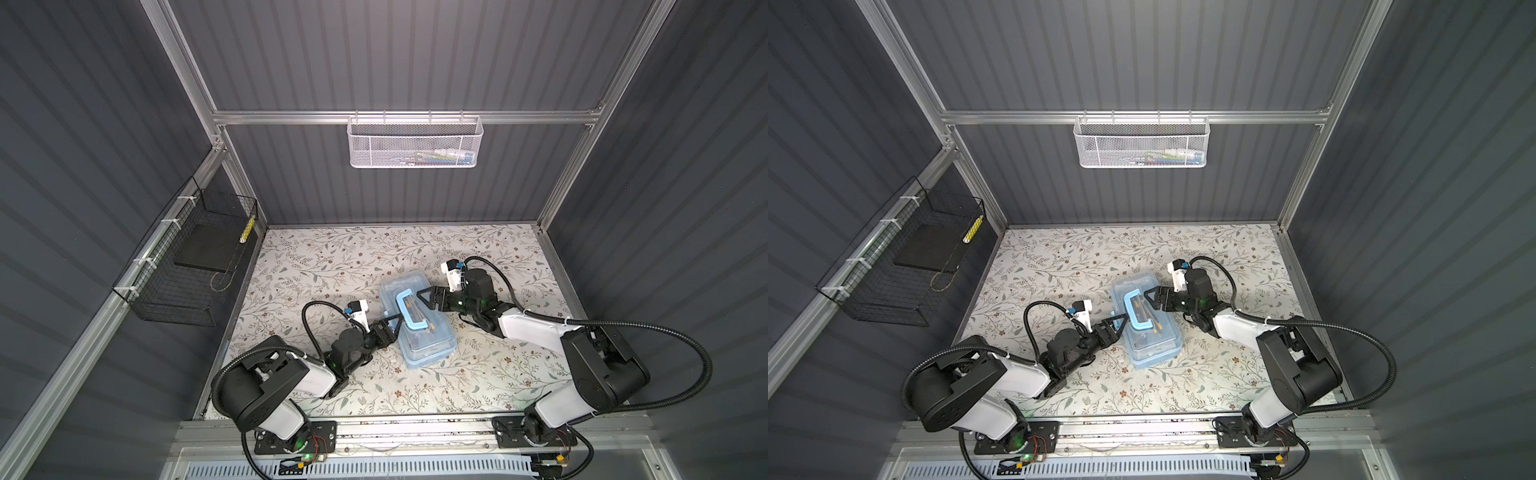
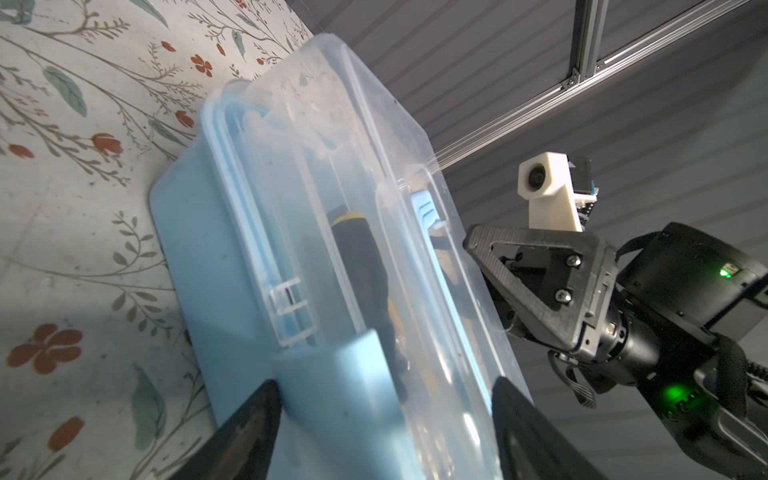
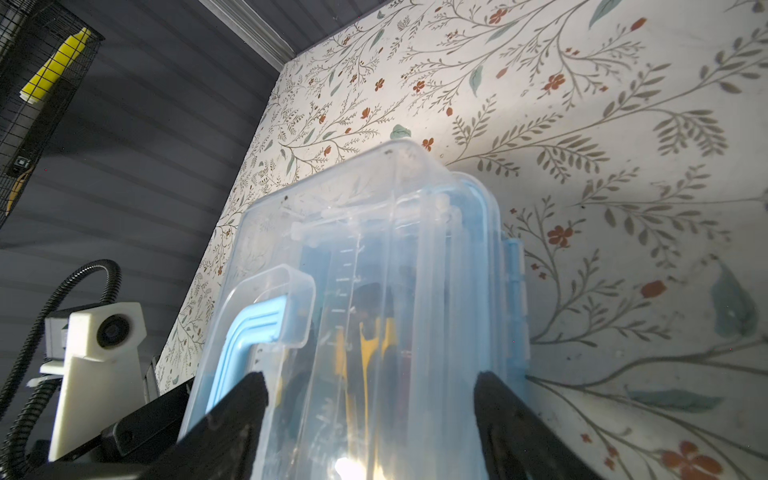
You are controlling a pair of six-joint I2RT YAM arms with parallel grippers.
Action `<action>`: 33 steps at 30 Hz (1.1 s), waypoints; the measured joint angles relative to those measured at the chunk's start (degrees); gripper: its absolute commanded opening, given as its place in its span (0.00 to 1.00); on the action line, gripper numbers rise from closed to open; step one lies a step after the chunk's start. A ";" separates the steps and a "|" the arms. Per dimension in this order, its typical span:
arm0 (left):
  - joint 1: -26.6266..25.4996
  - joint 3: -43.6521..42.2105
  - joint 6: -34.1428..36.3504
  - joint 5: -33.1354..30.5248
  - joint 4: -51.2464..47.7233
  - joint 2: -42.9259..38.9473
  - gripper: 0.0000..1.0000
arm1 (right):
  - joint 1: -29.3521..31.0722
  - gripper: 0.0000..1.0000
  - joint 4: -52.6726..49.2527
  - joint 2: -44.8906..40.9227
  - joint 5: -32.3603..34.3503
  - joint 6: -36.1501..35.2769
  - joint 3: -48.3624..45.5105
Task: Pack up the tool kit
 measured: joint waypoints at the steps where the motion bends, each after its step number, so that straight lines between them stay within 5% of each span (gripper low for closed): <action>1: 0.00 -0.22 -0.17 -0.07 0.50 0.13 0.79 | 0.00 0.80 0.00 0.00 0.02 0.00 0.00; 16: -0.42 -1.09 1.57 0.33 -12.46 -13.18 0.78 | 0.00 0.80 0.26 0.07 0.00 0.02 -0.04; 33: -0.42 -3.23 1.62 -0.90 -11.82 -11.72 0.63 | 0.00 0.80 0.70 0.28 0.00 0.11 -0.04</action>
